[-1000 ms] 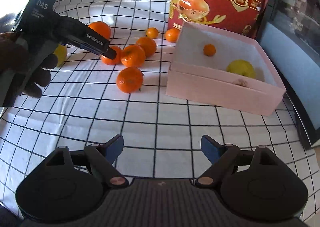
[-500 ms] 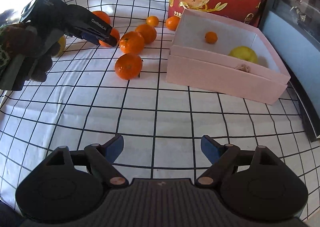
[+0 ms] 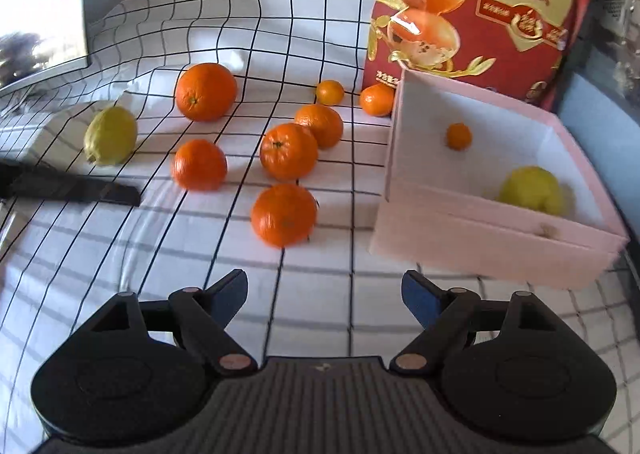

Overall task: Organize fruits
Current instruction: 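Lower the left tool onto an orange and close on it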

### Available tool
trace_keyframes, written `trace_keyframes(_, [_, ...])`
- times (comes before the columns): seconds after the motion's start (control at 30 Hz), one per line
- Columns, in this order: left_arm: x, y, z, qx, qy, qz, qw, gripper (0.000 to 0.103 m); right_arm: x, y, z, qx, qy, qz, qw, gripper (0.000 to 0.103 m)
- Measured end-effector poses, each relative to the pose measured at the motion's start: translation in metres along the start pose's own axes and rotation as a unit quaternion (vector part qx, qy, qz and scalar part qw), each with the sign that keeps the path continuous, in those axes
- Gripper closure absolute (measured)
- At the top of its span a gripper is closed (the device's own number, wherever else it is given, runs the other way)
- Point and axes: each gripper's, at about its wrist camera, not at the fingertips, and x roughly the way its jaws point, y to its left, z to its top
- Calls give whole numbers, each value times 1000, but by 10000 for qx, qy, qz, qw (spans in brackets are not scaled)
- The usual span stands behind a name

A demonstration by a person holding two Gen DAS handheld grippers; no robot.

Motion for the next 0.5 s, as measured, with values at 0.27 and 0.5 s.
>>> trace_keyframes(0.27, [-11,13,-19,-314,65,42,9995,83,36,14,16,-154,73,71,9998,40])
trace_keyframes(0.5, [-10,10,-21,-223,95,-19,9997,80,20,20,14,-418,95,376,9984,80])
